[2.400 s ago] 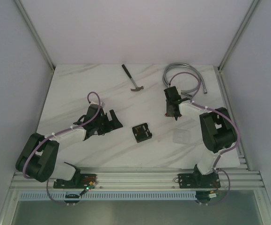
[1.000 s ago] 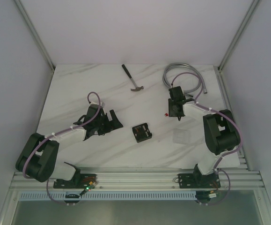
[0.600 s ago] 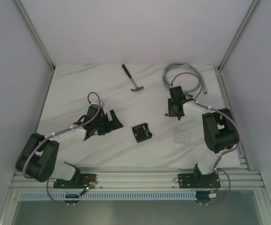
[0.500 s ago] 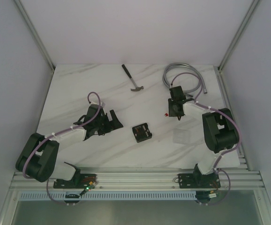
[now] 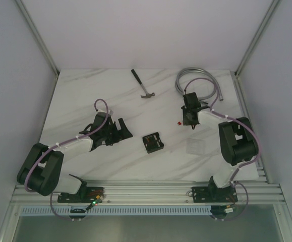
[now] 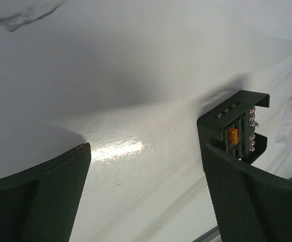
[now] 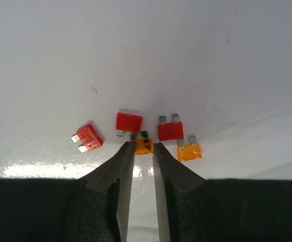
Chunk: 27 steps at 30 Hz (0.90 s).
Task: Snap on the fuse box
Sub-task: Pick up the fuse from the center of the board.
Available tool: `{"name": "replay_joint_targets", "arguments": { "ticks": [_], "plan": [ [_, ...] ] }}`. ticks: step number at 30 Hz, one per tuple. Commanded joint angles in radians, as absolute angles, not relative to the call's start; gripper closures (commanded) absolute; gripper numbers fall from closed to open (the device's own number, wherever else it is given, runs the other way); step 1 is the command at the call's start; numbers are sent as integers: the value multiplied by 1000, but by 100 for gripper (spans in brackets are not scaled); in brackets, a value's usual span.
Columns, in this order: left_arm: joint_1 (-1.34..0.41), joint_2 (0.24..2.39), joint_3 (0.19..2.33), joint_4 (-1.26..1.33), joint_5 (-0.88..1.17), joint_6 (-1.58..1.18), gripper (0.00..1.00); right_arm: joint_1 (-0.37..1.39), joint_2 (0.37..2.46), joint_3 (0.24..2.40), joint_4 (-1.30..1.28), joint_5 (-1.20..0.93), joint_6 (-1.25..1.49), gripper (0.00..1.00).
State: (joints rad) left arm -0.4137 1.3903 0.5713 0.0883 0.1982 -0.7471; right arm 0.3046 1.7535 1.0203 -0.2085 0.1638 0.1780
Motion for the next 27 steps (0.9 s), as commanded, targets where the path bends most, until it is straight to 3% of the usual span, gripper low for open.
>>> {"name": "replay_joint_targets", "arguments": {
  "ticks": [1, 13, 27],
  "plan": [
    [-421, 1384, 580, 71, 213, -753, 0, 316, 1720, 978, -251, 133, 176, 79],
    [-433, 1370, 586, 71, 222, -761, 0, 407, 1668, 922, -335, 99, 228, 73],
    [-436, 1373, 593, 68, 220, -762, 0, 422, 1661, 1000, -424, 69, 166, 57]
  ]
}}
